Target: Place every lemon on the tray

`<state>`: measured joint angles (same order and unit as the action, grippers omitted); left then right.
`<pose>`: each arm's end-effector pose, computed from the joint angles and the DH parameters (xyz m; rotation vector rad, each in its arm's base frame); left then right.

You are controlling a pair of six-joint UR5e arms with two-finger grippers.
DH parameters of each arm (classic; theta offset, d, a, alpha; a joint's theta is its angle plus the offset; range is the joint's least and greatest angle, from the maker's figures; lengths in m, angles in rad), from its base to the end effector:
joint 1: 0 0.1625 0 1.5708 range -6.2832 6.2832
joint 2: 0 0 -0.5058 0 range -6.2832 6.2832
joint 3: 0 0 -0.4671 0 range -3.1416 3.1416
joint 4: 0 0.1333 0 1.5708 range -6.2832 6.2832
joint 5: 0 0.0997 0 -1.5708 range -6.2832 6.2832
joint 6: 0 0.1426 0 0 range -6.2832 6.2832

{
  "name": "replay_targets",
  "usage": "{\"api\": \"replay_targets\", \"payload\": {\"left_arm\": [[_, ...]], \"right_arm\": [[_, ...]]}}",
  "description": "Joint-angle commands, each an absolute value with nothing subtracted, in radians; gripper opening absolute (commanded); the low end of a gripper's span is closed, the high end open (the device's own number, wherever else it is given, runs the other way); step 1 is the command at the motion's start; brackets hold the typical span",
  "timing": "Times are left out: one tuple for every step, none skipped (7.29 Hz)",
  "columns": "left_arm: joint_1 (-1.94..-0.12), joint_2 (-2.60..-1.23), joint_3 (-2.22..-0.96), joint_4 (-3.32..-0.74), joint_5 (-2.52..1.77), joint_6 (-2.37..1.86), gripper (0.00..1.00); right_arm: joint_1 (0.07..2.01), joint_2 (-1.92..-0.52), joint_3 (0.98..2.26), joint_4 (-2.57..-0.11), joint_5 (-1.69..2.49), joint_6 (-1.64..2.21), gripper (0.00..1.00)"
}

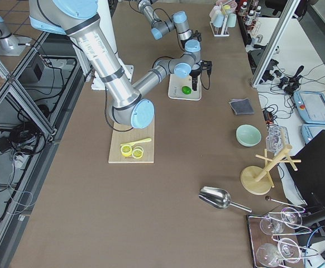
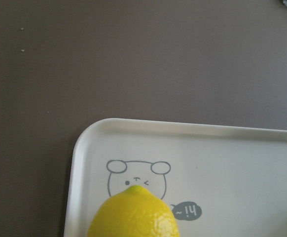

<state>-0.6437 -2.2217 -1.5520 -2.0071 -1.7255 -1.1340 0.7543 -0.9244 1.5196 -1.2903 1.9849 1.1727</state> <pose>0.6169 -0.6021 0.2694 0.4287 0.9864 -0.1039 -0.5715 -0.6412 0.3114 0.1454 -0.9340 0.1481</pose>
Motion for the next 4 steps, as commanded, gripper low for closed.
{"api": "replay_targets", "payload": {"left_arm": [[-0.805,-2.127,-1.641,-1.935,-1.796,-0.868,0.98],[-0.846,-2.049,-1.746,-1.874,-1.802,-0.833,0.98],[-0.871,-1.937,-1.844,-1.911,-1.813,-0.68,0.98],[-0.938,-1.865,-1.883,-1.913,-1.85,-0.629,0.98]], "right_arm": [[0.903,-0.968,1.528,-1.302,2.112,1.038,1.0],[0.967,-1.038,1.563,-1.302,2.165,0.9,1.0],[1.032,-1.084,1.568,-1.299,2.193,0.779,1.0],[1.111,-1.119,1.565,-1.302,2.239,0.63,1.0]]}}
